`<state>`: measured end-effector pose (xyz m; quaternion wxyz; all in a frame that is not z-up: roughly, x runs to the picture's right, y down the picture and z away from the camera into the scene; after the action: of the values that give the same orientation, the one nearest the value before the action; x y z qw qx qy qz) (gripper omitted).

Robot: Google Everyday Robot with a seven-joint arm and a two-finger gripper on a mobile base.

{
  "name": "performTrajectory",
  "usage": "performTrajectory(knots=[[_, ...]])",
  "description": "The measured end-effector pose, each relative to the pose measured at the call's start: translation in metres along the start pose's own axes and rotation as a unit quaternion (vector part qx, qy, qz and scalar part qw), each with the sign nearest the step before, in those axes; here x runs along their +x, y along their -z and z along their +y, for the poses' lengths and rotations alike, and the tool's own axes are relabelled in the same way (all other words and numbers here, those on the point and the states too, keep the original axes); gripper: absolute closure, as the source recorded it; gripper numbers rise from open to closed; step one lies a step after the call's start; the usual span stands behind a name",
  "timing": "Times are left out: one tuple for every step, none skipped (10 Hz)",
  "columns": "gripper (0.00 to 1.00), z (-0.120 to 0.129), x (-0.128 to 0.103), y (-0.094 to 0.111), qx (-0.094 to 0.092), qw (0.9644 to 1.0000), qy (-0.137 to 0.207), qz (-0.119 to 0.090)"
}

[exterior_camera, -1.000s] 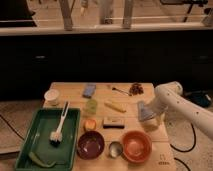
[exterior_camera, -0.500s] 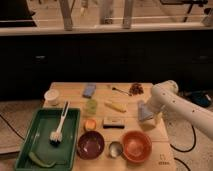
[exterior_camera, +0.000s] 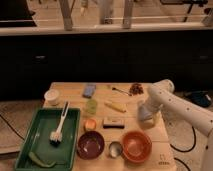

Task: Wipe red bowl with towel

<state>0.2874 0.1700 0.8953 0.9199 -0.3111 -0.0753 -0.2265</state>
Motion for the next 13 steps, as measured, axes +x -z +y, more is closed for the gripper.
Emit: performTrajectory(knots=[[0.48, 0.001, 0.000, -0.001, -0.004, 1.0000, 0.000, -0.001], [0.59, 0.000, 0.001, -0.001, -0.003, 1.0000, 0.000, -0.001], [0.67, 0.000, 0.001, 0.000, -0.002, 1.0000, 0.001, -0.002], [0.76, -0.001, 0.001, 0.000, -0.002, 1.0000, 0.001, -0.002], [0.88, -0.003, 0.000, 0.002, 0.001, 1.0000, 0.002, -0.003], [0.97, -0.001, 0.000, 0.003, -0.001, 1.0000, 0.002, -0.003], [1.00, -0.001, 0.000, 0.003, -0.002, 1.0000, 0.002, -0.004], [1.00, 0.000, 0.001, 0.003, -0.002, 1.0000, 0.002, -0.004], [1.00, 0.004, 0.004, 0.006, 0.000, 1.0000, 0.003, -0.006], [1.00, 0.008, 0.011, 0.010, 0.003, 1.0000, 0.002, -0.004], [1.00, 0.009, 0.012, 0.015, 0.006, 1.0000, 0.003, -0.007], [1.00, 0.006, 0.014, 0.019, 0.012, 0.9999, 0.006, -0.007], [1.00, 0.007, 0.017, 0.026, 0.016, 0.9998, 0.007, -0.007]])
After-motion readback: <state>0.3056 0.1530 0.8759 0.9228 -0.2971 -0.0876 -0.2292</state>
